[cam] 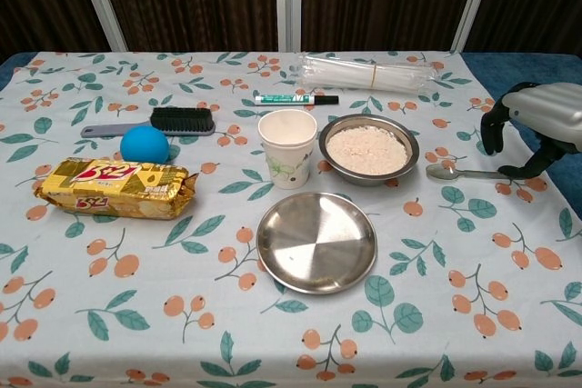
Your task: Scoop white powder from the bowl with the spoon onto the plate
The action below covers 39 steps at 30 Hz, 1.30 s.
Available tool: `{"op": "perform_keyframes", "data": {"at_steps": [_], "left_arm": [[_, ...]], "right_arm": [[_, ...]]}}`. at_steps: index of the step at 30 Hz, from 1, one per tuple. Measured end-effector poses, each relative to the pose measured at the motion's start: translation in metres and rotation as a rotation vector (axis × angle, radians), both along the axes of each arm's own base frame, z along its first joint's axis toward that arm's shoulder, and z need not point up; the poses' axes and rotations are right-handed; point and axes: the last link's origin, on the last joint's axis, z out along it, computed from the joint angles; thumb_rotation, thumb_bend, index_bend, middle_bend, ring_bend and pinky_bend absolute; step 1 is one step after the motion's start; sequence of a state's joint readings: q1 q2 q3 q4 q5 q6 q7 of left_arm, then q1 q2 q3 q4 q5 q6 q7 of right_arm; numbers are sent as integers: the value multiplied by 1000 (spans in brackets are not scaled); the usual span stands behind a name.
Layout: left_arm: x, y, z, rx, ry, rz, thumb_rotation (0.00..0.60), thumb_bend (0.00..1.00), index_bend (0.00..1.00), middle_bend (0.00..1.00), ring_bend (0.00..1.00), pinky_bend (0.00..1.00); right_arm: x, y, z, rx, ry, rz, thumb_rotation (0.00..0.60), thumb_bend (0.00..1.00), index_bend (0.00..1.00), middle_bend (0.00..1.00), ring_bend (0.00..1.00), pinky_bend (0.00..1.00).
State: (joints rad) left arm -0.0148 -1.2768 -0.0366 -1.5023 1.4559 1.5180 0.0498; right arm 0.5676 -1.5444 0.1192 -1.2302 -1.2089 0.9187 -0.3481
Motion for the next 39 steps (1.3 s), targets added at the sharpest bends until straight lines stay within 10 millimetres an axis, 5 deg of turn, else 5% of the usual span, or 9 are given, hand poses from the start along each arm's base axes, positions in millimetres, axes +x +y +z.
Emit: {"op": "perform_keyframes", "data": {"at_steps": [15, 39], "left_arm": [[-5, 0, -3, -5, -11, 8, 600, 74, 162, 143, 80, 101], [-8, 0, -1, 0, -7, 14, 600, 74, 162, 143, 80, 101]], "right_arm": [[-1, -4, -21, 29, 25, -12, 600, 214, 501, 500, 188, 7], [-2, -8, -26, 56, -3, -55, 600, 287, 522, 525, 209, 7]]}}
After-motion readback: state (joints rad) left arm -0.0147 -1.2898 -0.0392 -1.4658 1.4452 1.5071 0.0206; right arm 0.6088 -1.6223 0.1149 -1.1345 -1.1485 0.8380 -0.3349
